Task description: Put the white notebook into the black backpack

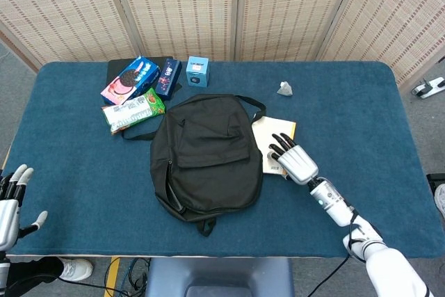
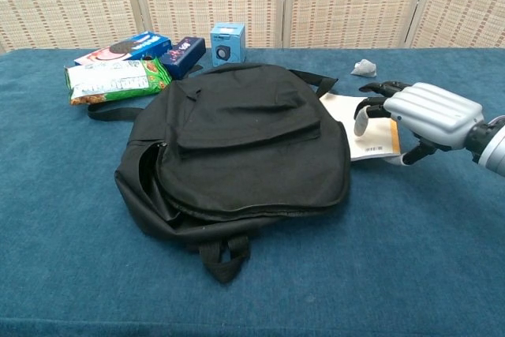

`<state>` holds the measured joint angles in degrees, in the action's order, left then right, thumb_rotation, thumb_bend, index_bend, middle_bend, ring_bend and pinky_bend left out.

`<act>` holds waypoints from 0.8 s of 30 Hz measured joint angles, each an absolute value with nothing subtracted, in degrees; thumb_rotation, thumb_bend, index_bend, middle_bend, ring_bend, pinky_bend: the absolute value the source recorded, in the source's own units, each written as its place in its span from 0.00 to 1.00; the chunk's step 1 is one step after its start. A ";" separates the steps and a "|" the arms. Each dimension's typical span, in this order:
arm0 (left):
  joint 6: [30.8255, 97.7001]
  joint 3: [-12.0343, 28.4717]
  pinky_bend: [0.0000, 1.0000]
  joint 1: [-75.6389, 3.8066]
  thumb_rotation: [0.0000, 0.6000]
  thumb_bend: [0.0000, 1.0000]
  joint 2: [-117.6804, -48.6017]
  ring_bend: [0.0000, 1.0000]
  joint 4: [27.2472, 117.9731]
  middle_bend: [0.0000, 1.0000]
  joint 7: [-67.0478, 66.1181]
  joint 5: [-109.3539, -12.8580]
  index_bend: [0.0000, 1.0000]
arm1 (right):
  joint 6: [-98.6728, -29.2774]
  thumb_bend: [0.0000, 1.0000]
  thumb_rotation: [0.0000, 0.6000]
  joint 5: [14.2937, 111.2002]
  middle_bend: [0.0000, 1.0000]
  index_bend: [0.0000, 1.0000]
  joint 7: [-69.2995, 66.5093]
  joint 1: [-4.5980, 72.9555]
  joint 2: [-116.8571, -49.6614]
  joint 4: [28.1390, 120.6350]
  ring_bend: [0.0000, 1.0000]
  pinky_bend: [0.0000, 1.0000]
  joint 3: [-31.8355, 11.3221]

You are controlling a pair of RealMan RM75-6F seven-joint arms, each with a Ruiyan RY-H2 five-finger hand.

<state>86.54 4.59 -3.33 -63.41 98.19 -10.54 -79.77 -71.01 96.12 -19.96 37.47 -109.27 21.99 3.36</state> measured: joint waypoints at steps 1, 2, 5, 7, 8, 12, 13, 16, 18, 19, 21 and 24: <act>86.54 4.60 0.03 -3.34 1.00 0.26 -63.43 0.06 98.17 0.05 -10.52 -79.77 0.05 | -70.92 0.23 1.00 95.94 0.29 0.43 -19.91 37.54 -109.38 22.04 0.06 0.08 3.19; 86.55 4.60 0.03 -3.34 1.00 0.26 -63.44 0.06 98.15 0.05 -10.47 -79.78 0.05 | -70.87 0.23 1.00 95.79 0.30 0.45 -19.80 37.60 -109.49 22.06 0.07 0.08 3.04; 86.66 4.62 0.03 -3.29 1.00 0.26 -63.45 0.06 98.12 0.05 -10.35 -79.75 0.05 | -70.59 0.22 1.00 95.48 0.32 0.52 -19.67 37.86 -109.73 22.18 0.08 0.08 2.74; 86.74 4.63 0.03 -3.25 1.00 0.26 -63.42 0.06 98.12 0.05 -10.31 -79.75 0.05 | -70.47 0.24 1.00 95.32 0.33 0.56 -19.75 38.14 -109.76 22.27 0.09 0.08 2.57; 86.78 4.62 0.03 -3.22 1.00 0.26 -63.40 0.06 98.14 0.05 -10.30 -79.76 0.05 | -70.39 0.25 1.00 95.27 0.34 0.58 -19.80 38.25 -109.76 22.30 0.10 0.08 2.51; 86.92 4.58 0.03 -3.15 1.00 0.26 -63.37 0.06 98.16 0.05 -10.30 -79.83 0.05 | -70.06 0.34 1.00 95.25 0.35 0.60 -19.85 38.60 -109.48 22.41 0.11 0.08 2.54; 86.92 4.58 0.03 -3.14 1.00 0.26 -63.37 0.06 98.15 0.05 -10.28 -79.82 0.05 | -70.04 0.36 1.00 95.26 0.35 0.60 -19.81 38.64 -109.39 22.41 0.11 0.09 2.55; 86.84 4.61 0.03 -3.18 1.00 0.26 -63.32 0.06 98.06 0.05 -10.21 -79.76 0.05 | -70.31 0.41 1.00 95.21 0.37 0.62 -19.80 38.64 -109.07 22.45 0.12 0.10 2.52; 86.64 4.68 0.03 -3.34 1.00 0.26 -63.09 0.06 98.03 0.05 -10.20 -79.76 0.05 | -70.63 0.43 1.00 95.24 0.37 0.63 -19.75 38.59 -108.70 22.43 0.13 0.10 2.56; 86.51 4.73 0.03 -3.46 1.00 0.26 -62.95 0.06 98.02 0.05 -10.20 -79.79 0.05 | -70.89 0.44 1.00 95.25 0.38 0.64 -19.73 38.55 -108.49 22.45 0.14 0.11 2.55; 86.11 4.88 0.03 -3.88 1.00 0.26 -62.53 0.06 98.03 0.05 -10.18 -80.01 0.05 | -71.76 0.46 1.00 95.24 0.39 0.65 -19.70 38.39 -107.97 22.63 0.15 0.11 2.48; 85.16 5.14 0.03 -4.79 1.00 0.26 -61.93 0.06 98.09 0.05 -9.87 -80.56 0.05 | -73.70 0.47 1.00 95.16 0.40 0.65 -19.28 37.92 -106.87 23.02 0.16 0.12 2.25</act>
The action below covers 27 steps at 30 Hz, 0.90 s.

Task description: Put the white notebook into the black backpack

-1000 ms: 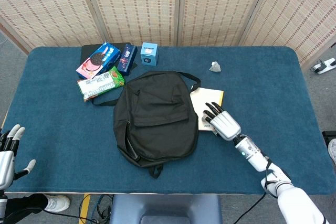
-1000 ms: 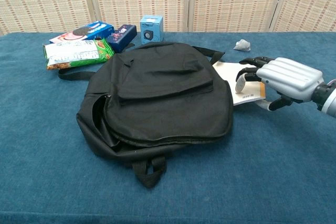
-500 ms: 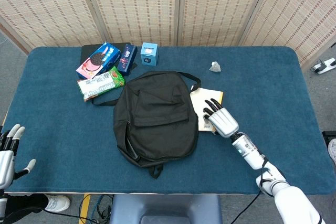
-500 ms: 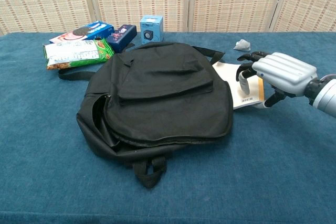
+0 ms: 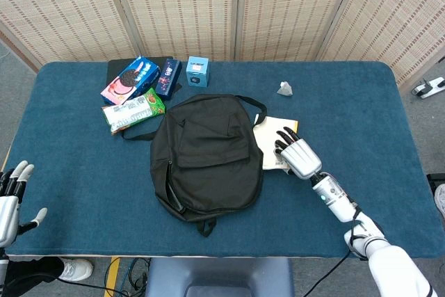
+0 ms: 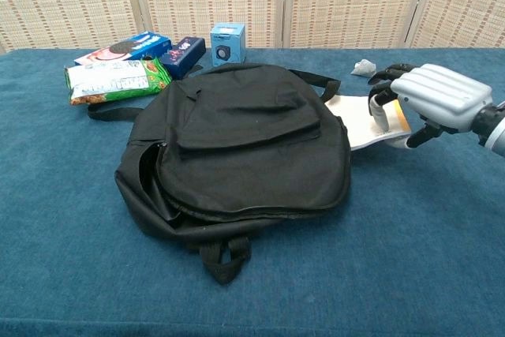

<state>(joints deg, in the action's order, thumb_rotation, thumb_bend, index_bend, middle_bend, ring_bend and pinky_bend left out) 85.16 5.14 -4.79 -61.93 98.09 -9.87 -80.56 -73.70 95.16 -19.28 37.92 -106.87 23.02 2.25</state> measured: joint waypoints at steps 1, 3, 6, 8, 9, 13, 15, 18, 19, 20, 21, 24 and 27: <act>84.80 5.23 0.03 -5.13 1.00 0.26 -61.75 0.06 98.13 0.05 -9.71 -80.75 0.05 | -74.43 0.48 1.00 95.10 0.40 0.65 -19.08 37.70 -106.43 23.22 0.16 0.12 2.14; 83.80 5.42 0.03 -5.99 1.00 0.26 -61.36 0.06 98.22 0.05 -9.35 -81.20 0.05 | -76.38 0.49 1.00 94.92 0.40 0.66 -18.44 37.07 -105.18 23.87 0.16 0.12 1.81; 82.13 5.73 0.03 -7.52 1.00 0.26 -60.89 0.06 98.25 0.05 -8.81 -81.92 0.06 | -79.38 0.50 1.00 94.46 0.40 0.66 -17.32 35.92 -102.82 25.51 0.16 0.12 1.12; 80.98 6.02 0.03 -8.72 1.00 0.26 -60.63 0.06 98.23 0.05 -8.38 -82.46 0.06 | -81.12 0.50 1.00 94.15 0.40 0.66 -16.59 35.21 -101.07 26.91 0.16 0.12 0.67; 80.46 6.14 0.03 -9.24 1.00 0.26 -60.53 0.06 98.22 0.05 -8.15 -82.70 0.06 | -82.18 0.50 1.00 93.96 0.40 0.66 -16.07 34.76 -99.86 27.93 0.16 0.12 0.37; 78.05 6.57 0.03 -11.53 1.00 0.26 -60.12 0.06 98.13 0.05 -7.02 -83.83 0.07 | -85.13 0.50 1.00 93.38 0.41 0.66 -14.18 33.45 -95.61 31.92 0.17 0.12 -0.60; 76.65 6.76 0.03 -12.95 1.00 0.26 -59.92 0.06 98.05 0.05 -6.23 -84.64 0.07 | -86.24 0.50 1.00 93.17 0.41 0.66 -12.97 32.80 -93.10 34.46 0.17 0.12 -1.06; 74.80 7.01 0.03 -15.13 1.00 0.26 -59.75 0.06 97.83 0.05 -4.47 -86.39 0.09 | -88.30 0.50 1.00 92.83 0.41 0.66 -10.96 31.80 -89.03 38.80 0.17 0.12 -1.91; 74.38 7.09 0.03 -15.80 1.00 0.26 -59.74 0.06 97.74 0.05 -3.77 -87.08 0.10 | -88.66 0.50 1.00 92.75 0.41 0.66 -10.56 31.62 -88.26 39.62 0.17 0.12 -2.10; 73.76 7.18 0.03 -16.78 1.00 0.26 -59.75 0.06 97.60 0.05 -2.82 -88.10 0.10 | -89.16 0.50 1.00 92.62 0.41 0.66 -9.96 31.38 -87.09 40.87 0.17 0.12 -2.40; 73.20 7.24 0.03 -17.59 1.00 0.26 -59.76 0.06 97.51 0.05 -2.12 -88.88 0.11 | -89.80 0.50 1.00 92.44 0.41 0.66 -9.18 31.07 -85.56 42.58 0.17 0.12 -2.83; 70.50 7.29 0.03 -20.50 1.00 0.26 -59.74 0.06 97.48 0.05 0.06 -91.10 0.11 | -91.30 0.50 1.00 91.97 0.41 0.66 -7.04 30.34 -81.89 47.02 0.17 0.12 -3.98; 66.96 7.20 0.03 -23.98 1.00 0.26 -59.81 0.06 97.71 0.05 2.36 -93.34 0.11 | -92.44 0.50 1.00 91.49 0.41 0.67 -4.98 29.60 -78.45 51.22 0.17 0.12 -5.12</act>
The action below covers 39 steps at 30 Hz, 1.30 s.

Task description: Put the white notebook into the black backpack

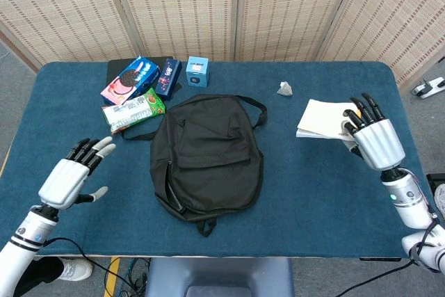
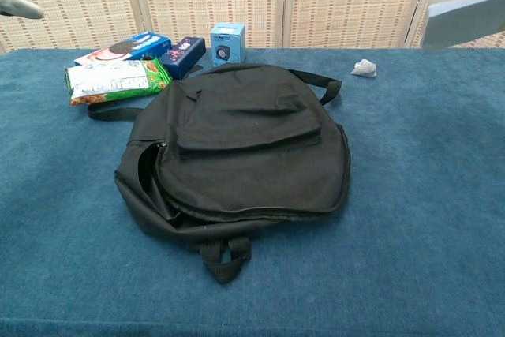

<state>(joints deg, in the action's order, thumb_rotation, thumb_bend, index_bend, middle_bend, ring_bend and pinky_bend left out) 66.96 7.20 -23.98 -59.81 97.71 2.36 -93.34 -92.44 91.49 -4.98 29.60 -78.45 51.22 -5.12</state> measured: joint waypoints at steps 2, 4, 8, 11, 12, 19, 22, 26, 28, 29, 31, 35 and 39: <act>64.51 7.10 0.03 -26.67 1.00 0.26 -60.08 0.06 97.88 0.05 3.94 -94.99 0.11 | -92.87 0.50 1.00 91.12 0.41 0.67 -3.82 29.13 -76.68 53.42 0.18 0.12 -5.79; 62.57 7.00 0.03 -28.96 1.00 0.26 -60.54 0.06 97.97 0.05 5.23 -96.33 0.11 | -93.23 0.50 1.00 90.69 0.41 0.67 -2.55 28.56 -75.05 55.51 0.18 0.12 -6.51; 58.52 6.85 0.03 -34.04 1.00 0.26 -62.42 0.06 97.89 0.05 7.44 -98.86 0.11 | -93.52 0.50 1.00 90.05 0.41 0.67 -1.11 27.56 -73.27 57.99 0.18 0.12 -7.45; 55.66 6.91 0.03 -37.54 1.00 0.26 -64.32 0.06 97.38 0.05 8.38 -99.82 0.11 | -93.21 0.50 1.00 89.82 0.41 0.67 -0.40 26.96 -72.62 58.90 0.18 0.12 -7.72; 54.78 6.99 0.03 -38.58 1.00 0.26 -64.95 0.06 97.13 0.05 8.56 -99.95 0.11 | -93.13 0.50 1.00 89.81 0.41 0.67 -0.30 26.83 -72.49 59.08 0.18 0.12 -7.76; 47.70 8.01 0.03 -45.61 1.00 0.26 -70.43 0.06 93.81 0.05 9.84 -98.00 0.10 | -92.52 0.50 1.00 89.64 0.41 0.67 0.11 25.85 -72.11 59.49 0.18 0.12 -8.05; 44.62 8.51 0.03 -48.07 1.00 0.26 -72.57 0.06 91.98 0.05 10.00 -95.47 0.10 | -92.38 0.50 1.00 89.64 0.41 0.68 -0.10 25.66 -72.17 59.27 0.18 0.12 -8.22; 40.80 8.85 0.03 -50.83 1.00 0.26 -75.08 0.06 89.30 0.05 9.26 -92.05 0.09 | -92.21 0.50 1.00 89.77 0.41 0.68 -0.42 25.64 -72.36 58.93 0.18 0.12 -8.52; 39.39 8.79 0.03 -51.71 1.00 0.26 -75.99 0.06 88.33 0.05 8.43 -90.76 0.08 | -92.06 0.50 1.00 89.84 0.41 0.68 -0.63 25.66 -72.56 58.61 0.18 0.12 -8.64; 38.58 8.68 0.03 -52.20 1.00 0.26 -76.59 0.06 87.77 0.05 7.70 -89.94 0.08 | -92.01 0.50 1.00 89.87 0.41 0.68 -0.71 25.67 -72.66 58.48 0.18 0.12 -8.67; 37.63 8.51 0.03 -52.83 1.00 0.26 -77.62 0.06 87.00 0.05 6.56 -88.73 0.08 | -91.84 0.51 1.00 89.94 0.41 0.68 -0.90 25.69 -72.92 58.13 0.18 0.12 -8.73; 35.79 8.06 0.03 -54.09 1.00 0.26 -79.68 0.06 85.34 0.05 3.94 -86.07 0.06 | -91.54 0.51 1.00 90.07 0.41 0.68 -1.27 25.73 -73.48 57.41 0.18 0.12 -8.82; 33.92 7.66 0.03 -55.09 1.00 0.26 -80.53 0.06 84.58 0.05 1.04 -83.45 0.04 | -91.55 0.51 1.00 90.15 0.41 0.68 -1.80 25.67 -73.83 56.89 0.18 0.12 -9.01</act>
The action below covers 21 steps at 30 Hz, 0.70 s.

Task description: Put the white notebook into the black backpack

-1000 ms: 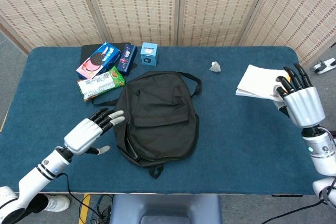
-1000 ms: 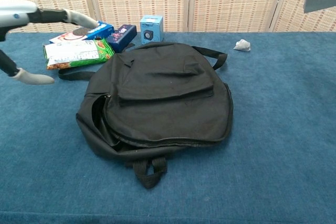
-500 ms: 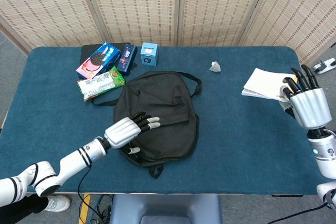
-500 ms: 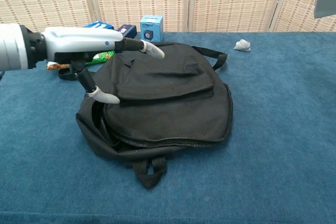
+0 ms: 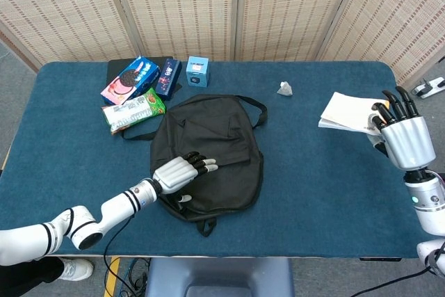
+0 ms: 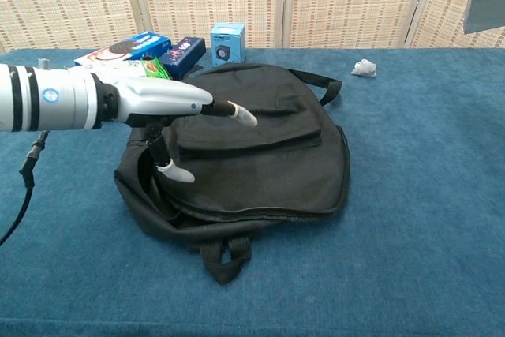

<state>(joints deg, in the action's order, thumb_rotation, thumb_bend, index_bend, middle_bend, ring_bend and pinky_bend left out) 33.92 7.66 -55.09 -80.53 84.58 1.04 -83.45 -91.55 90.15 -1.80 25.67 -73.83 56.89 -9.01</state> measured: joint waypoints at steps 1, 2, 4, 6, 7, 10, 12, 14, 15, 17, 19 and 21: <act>33.53 7.55 0.03 -55.28 1.00 0.26 -80.65 0.06 84.49 0.05 0.27 -82.75 0.04 | -91.56 0.51 1.00 90.14 0.41 0.68 -1.96 25.62 -73.89 56.75 0.18 0.12 -9.05; 33.11 7.38 0.03 -55.48 1.00 0.26 -80.79 0.06 84.42 0.05 -0.77 -81.79 0.04 | -91.57 0.51 1.00 90.13 0.41 0.68 -2.08 25.57 -73.94 56.64 0.18 0.12 -9.08; 32.50 7.05 0.03 -55.73 1.00 0.26 -80.89 0.06 84.44 0.04 -2.33 -80.32 0.03 | -91.59 0.51 1.00 90.13 0.41 0.68 -2.40 25.47 -74.03 56.36 0.18 0.12 -9.13; 31.72 6.59 0.03 -56.00 1.00 0.26 -80.83 0.06 84.74 0.03 -4.00 -78.58 0.02 | -91.63 0.51 1.00 90.17 0.41 0.68 -2.62 25.36 -74.14 56.09 0.18 0.12 -9.15; 31.34 6.38 0.03 -56.13 1.00 0.26 -80.74 0.06 84.98 0.03 -4.64 -77.83 0.01 | -91.65 0.51 1.00 90.21 0.41 0.68 -2.70 25.32 -74.18 55.98 0.18 0.12 -9.16; 30.07 5.73 0.03 -56.75 1.00 0.26 -80.25 0.06 86.04 0.02 -6.68 -75.46 0.00 | -91.79 0.51 1.00 90.31 0.41 0.68 -2.86 25.19 -74.28 55.89 0.18 0.12 -9.21; 29.22 5.38 0.03 -57.29 1.00 0.26 -79.80 0.06 86.85 0.01 -7.90 -73.87 0.00 | -91.90 0.51 1.00 90.35 0.41 0.68 -2.92 25.08 -74.31 55.91 0.18 0.12 -9.24; 28.18 5.12 0.03 -57.93 1.00 0.26 -79.21 0.06 87.75 0.00 -8.57 -72.02 0.00 | -92.00 0.50 1.00 90.39 0.41 0.68 -2.97 24.94 -74.32 55.94 0.18 0.12 -9.24; 27.74 5.02 0.03 -58.24 1.00 0.26 -78.96 0.06 88.17 0.00 -8.82 -71.13 0.00 | -92.07 0.51 1.00 90.44 0.41 0.68 -2.98 24.85 -74.33 55.95 0.18 0.12 -9.21; 27.00 4.74 0.03 -59.00 1.00 0.26 -78.60 0.06 88.91 0.00 -9.51 -69.06 0.00 | -92.13 0.51 1.00 90.50 0.41 0.68 -3.00 24.72 -74.32 55.97 0.18 0.12 -9.18; 26.83 4.39 0.03 -59.61 1.00 0.26 -78.71 0.06 89.09 0.00 -10.37 -67.60 0.00 | -92.20 0.51 1.00 90.52 0.41 0.68 -3.04 24.60 -74.31 56.01 0.18 0.12 -9.21; 27.16 4.10 0.03 -59.94 1.00 0.26 -79.43 0.06 88.83 0.00 -10.98 -66.60 0.00 | -92.29 0.51 1.00 90.51 0.41 0.68 -3.07 24.51 -74.29 56.05 0.18 0.12 -9.28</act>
<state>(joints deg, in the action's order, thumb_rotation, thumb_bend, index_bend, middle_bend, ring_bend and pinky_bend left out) 27.16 4.10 -59.94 -79.43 88.83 -10.98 -66.60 -92.29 90.51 -3.07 24.51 -74.29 56.05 -9.28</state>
